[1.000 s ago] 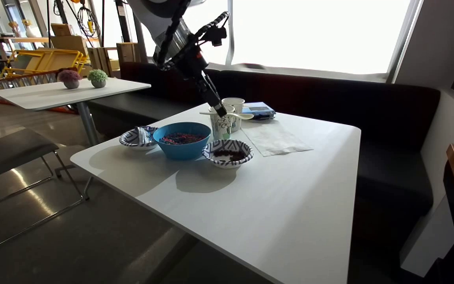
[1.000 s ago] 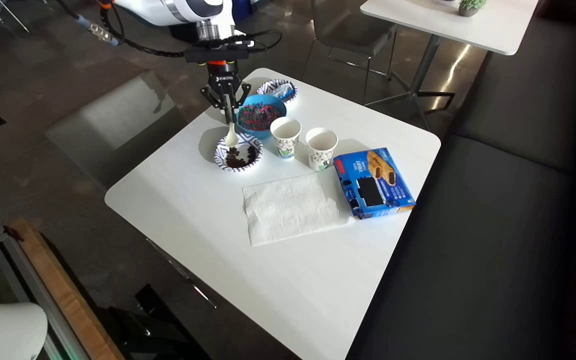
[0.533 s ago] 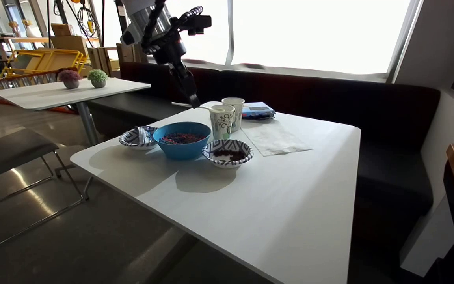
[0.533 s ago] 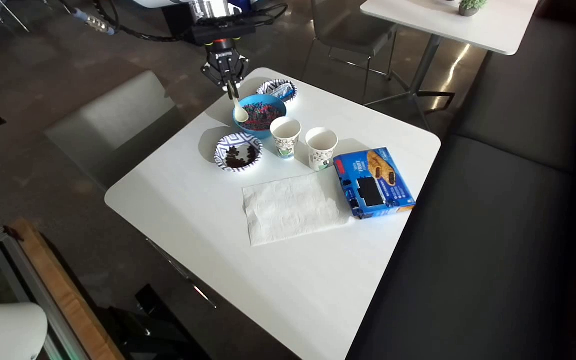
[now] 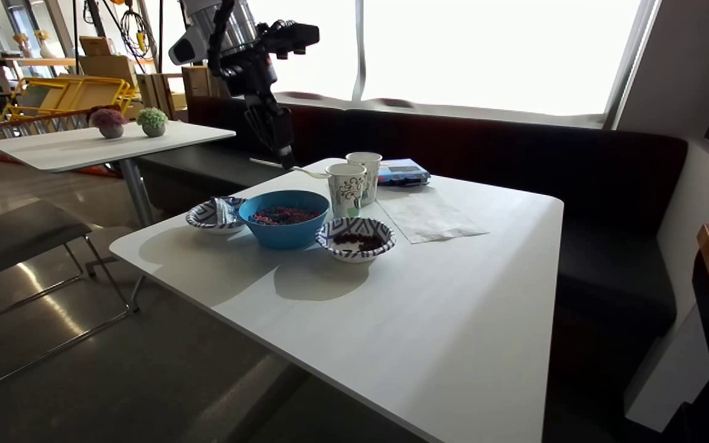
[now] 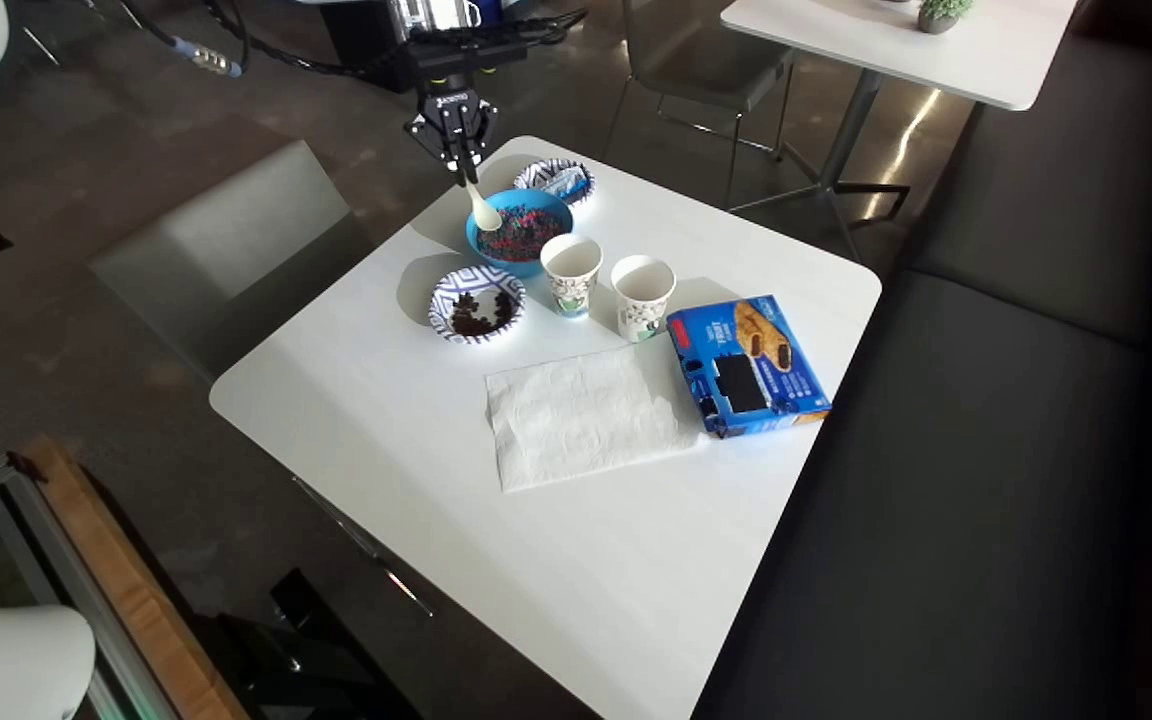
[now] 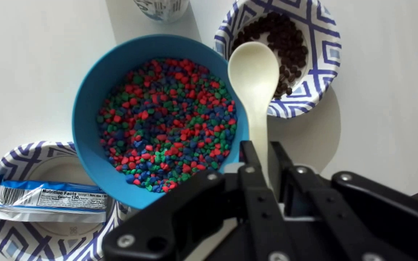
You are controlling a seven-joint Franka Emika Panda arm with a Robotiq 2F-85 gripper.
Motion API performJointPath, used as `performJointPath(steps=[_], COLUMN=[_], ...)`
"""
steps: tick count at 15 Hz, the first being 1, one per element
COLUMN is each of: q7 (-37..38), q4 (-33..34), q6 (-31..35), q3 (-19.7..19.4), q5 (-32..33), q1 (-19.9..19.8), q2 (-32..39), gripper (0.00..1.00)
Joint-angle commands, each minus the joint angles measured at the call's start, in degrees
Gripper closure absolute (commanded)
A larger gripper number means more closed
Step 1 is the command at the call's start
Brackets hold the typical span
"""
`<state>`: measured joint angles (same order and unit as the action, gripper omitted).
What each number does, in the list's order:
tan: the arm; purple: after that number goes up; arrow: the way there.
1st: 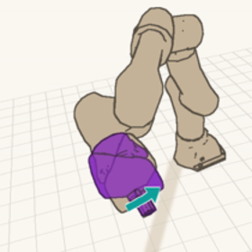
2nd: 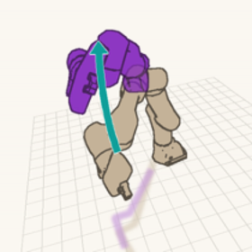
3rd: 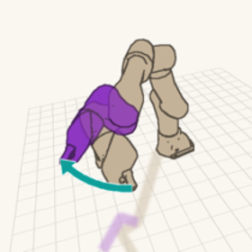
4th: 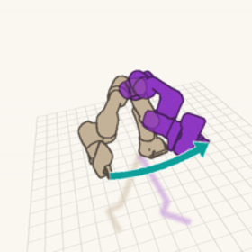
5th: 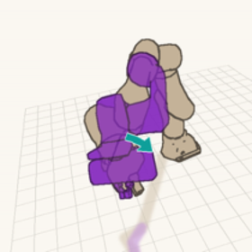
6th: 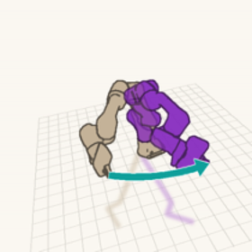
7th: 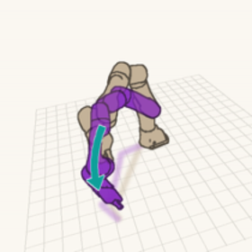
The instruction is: Transfer a spoonful of contents from the blue bowl to the right cup
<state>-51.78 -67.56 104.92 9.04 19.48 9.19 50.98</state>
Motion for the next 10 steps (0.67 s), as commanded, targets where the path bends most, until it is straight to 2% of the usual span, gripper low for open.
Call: performJointPath(steps=[1, 2, 3, 10], q7=[-0.3, -0.3, -1.0, -8.7], q4=[0.3, 0.3, -0.2, 2.2], q6=[-0.1, -0.1, 1.9, 19.0], q3=[-0.8, -0.8, -1.3, 2.9], q5=[-0.7, -0.7, 0.8, -6.6], q1=[0.7, 0.7, 1.0, -2.0], q2=[0.0, 0.0, 0.0, 6.5], gripper=[0.87, 0.87, 0.97, 0.97])
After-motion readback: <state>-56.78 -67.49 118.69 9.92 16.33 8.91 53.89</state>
